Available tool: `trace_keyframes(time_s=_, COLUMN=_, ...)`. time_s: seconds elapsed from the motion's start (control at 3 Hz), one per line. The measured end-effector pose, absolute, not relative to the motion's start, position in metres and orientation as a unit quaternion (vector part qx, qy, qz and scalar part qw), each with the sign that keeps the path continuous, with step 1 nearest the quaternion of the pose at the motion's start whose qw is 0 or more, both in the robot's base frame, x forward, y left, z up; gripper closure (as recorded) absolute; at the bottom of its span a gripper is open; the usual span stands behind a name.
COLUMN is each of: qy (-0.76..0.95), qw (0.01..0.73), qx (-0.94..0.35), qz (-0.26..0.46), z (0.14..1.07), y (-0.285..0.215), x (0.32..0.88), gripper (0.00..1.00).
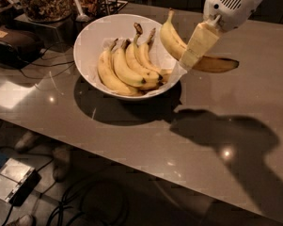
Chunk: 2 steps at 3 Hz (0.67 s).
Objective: Pick banana from white bowl
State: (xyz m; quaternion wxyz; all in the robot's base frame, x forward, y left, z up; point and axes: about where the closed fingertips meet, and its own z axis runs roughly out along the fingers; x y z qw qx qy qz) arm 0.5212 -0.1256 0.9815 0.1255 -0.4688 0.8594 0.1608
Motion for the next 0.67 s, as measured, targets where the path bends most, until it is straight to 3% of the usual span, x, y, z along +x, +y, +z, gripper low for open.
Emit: trace_keyframes(time_s=0.67, qy=0.845, qw=0.144, qx=-0.486, qz=0.17, z=0.9799, y=-0.1032, x=0.54, gripper=1.0)
